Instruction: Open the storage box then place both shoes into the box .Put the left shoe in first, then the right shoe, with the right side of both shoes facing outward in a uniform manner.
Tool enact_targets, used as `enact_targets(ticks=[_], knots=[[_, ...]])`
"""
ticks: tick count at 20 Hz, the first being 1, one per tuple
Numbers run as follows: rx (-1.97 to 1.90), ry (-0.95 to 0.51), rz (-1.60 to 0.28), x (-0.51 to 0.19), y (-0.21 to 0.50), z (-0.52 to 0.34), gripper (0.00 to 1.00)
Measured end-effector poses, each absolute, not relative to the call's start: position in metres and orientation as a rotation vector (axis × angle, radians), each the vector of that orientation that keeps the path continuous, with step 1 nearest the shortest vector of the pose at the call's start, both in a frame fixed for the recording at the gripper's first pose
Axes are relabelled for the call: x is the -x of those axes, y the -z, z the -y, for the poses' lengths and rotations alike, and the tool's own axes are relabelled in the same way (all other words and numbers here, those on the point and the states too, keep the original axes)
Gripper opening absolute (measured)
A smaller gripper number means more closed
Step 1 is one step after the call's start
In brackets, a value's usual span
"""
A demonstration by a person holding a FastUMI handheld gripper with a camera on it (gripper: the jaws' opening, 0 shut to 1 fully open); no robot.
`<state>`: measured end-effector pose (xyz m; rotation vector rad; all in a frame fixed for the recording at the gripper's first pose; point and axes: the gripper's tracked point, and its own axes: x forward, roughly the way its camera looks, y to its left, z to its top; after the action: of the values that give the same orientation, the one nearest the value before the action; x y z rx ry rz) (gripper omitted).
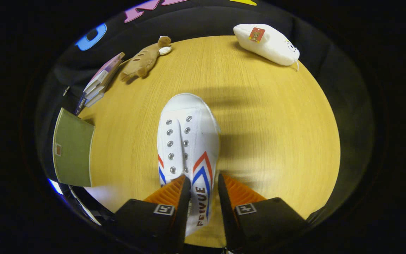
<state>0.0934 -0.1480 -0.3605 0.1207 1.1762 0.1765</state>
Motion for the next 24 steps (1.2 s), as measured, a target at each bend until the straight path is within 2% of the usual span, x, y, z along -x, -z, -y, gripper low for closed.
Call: enact_targets(ticks=[1, 3, 5, 6, 8, 16, 24], knots=[[-0.118, -0.17, -1.182, -0.093, 0.361, 0.149, 0.41], [-0.128, -0.16, -1.176, -0.094, 0.359, 0.151, 0.39], [-0.159, -0.134, -1.169, -0.097, 0.359, 0.153, 0.27], [-0.161, -0.14, -1.161, -0.096, 0.358, 0.153, 0.17], [-0.16, -0.145, -1.135, -0.097, 0.357, 0.154, 0.1], [-0.237, -0.16, -1.095, -0.082, 0.313, 0.114, 0.09], [-0.272, -0.235, -1.015, -0.047, 0.219, -0.002, 0.09]])
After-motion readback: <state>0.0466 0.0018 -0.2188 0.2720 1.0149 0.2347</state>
